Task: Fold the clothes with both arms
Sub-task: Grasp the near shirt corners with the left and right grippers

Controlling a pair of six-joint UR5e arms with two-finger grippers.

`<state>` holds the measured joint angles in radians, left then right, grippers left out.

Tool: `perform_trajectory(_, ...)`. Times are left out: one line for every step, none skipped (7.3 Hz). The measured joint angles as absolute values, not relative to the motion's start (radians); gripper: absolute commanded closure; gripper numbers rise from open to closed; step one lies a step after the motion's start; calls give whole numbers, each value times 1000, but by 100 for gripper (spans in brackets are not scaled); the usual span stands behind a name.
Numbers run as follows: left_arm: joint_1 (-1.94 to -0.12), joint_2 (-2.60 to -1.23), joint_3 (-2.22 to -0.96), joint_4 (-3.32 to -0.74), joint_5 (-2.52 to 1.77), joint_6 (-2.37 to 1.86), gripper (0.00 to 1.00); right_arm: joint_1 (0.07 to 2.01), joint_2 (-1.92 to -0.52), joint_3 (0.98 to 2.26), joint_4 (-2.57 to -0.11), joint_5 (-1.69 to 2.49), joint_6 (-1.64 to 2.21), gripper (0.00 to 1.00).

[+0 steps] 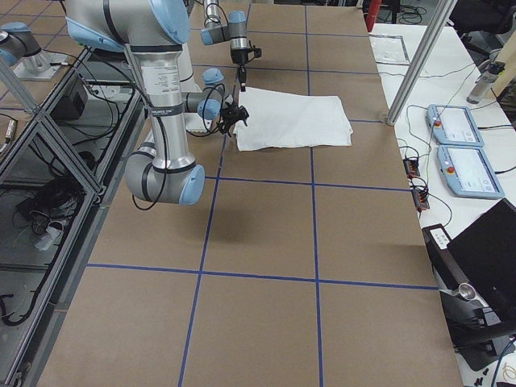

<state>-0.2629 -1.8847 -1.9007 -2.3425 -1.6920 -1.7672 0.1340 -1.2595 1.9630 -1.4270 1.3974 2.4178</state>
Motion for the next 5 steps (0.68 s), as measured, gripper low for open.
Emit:
perform_trajectory(-263, -1884, -1901, -2342, -1692, -1767, 100, 134, -1255, 1962, -1430, 1398, 2410, 10)
perform_trajectory(-264, -1883, -1902, -2342, -1692, -1767, 100, 135, -1249, 1960, -1431, 1397, 2408, 13)
perform_trajectory(-264, -1883, -1901, -2342, -1693, -1767, 100, 136, -1240, 1956, -1432, 1397, 2410, 14)
perform_trajectory(-264, -1882, -1901, -2342, -1693, -1767, 100, 140, -1230, 1950, -1433, 1396, 2416, 10)
perform_trajectory(-264, -1882, -1901, -2342, -1693, -1767, 100, 144, -1222, 1942, -1434, 1397, 2420, 10)
